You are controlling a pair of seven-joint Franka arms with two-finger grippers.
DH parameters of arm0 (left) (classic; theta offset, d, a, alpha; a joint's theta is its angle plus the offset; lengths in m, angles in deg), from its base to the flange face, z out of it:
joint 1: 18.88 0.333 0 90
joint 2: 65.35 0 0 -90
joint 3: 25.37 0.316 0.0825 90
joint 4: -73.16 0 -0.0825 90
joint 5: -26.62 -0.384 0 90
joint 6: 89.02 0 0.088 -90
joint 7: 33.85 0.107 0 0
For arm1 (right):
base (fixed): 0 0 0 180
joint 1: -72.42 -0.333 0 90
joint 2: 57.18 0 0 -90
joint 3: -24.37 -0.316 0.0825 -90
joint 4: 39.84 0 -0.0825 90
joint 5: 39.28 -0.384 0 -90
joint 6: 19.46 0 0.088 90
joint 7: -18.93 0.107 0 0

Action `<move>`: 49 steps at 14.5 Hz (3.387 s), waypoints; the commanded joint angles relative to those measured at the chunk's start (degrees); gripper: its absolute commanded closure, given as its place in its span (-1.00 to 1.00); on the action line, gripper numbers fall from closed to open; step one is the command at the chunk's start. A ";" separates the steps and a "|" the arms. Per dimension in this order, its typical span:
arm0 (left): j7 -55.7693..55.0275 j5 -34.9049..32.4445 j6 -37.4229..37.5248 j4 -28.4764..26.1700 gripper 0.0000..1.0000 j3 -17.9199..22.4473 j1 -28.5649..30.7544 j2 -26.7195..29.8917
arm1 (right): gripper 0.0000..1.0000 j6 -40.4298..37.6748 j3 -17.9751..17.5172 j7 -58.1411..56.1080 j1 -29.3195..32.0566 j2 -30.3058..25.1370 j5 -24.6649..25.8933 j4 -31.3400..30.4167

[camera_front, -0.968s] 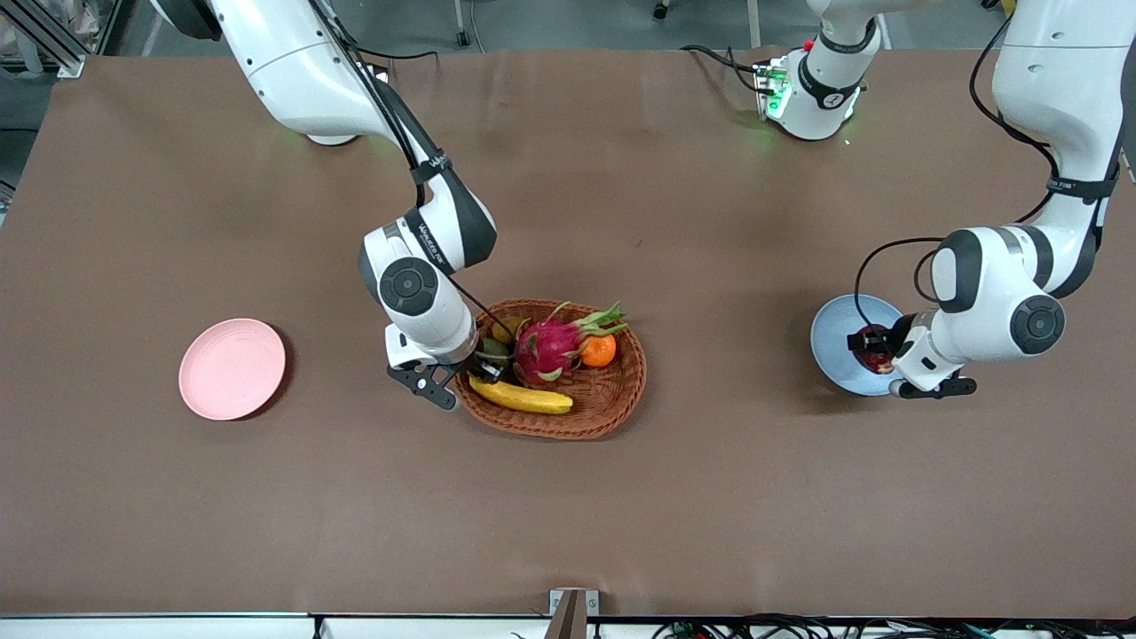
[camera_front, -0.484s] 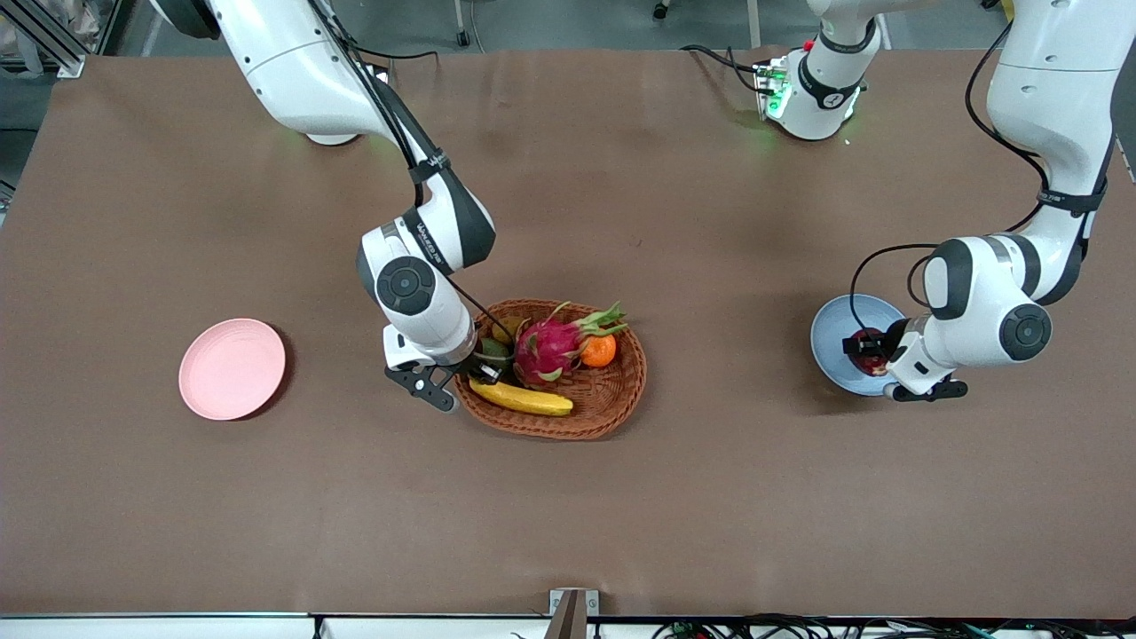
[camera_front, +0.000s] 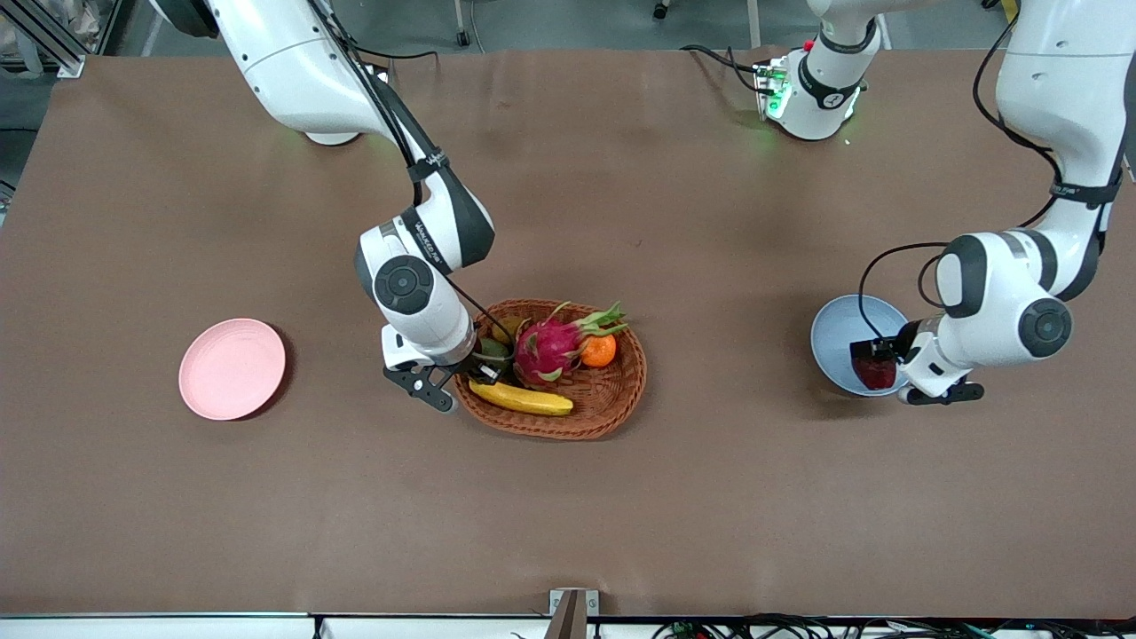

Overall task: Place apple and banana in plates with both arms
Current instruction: 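Open the left gripper to release the apple on the blue plate, then lift the banana with the right gripper while the left gripper withdraws, then lower the banana onto the pink plate and open the right gripper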

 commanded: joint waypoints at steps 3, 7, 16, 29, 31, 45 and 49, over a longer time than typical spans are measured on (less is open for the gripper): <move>0.43 -0.90 4.83 -0.84 -1.00 -0.49 0.57 13.19 | 0.99 -11.00 -0.56 -0.27 1.87 -2.08 -1.02 5.49; 1.40 -0.99 11.85 0.74 -1.00 -0.76 0.13 22.52 | 0.99 -17.69 -0.65 -3.49 4.94 -5.24 -6.10 7.71; 2.10 -0.46 24.62 16.65 -1.00 -0.50 0.48 25.71 | 0.99 -25.53 -0.03 -32.57 23.56 -12.45 -4.37 2.18; 7.55 -0.64 30.51 21.05 -1.00 -0.85 0.13 27.02 | 0.98 -17.79 -0.30 -68.29 50.47 -10.96 -5.06 -9.70; 7.46 -0.55 30.60 21.05 -1.00 -0.85 0.22 27.02 | 0.98 -17.79 -0.30 -68.38 50.83 -9.91 -6.20 -9.87; 7.29 -0.82 30.68 21.05 -1.00 6.54 -7.78 26.58 | -1.00 -17.52 -0.39 -69.34 49.52 -7.97 -7.26 -6.36; 7.29 -0.55 30.68 21.05 -1.00 6.45 -7.26 26.67 | -1.00 -23.31 -0.39 -71.54 47.33 -12.44 -4.11 -1.27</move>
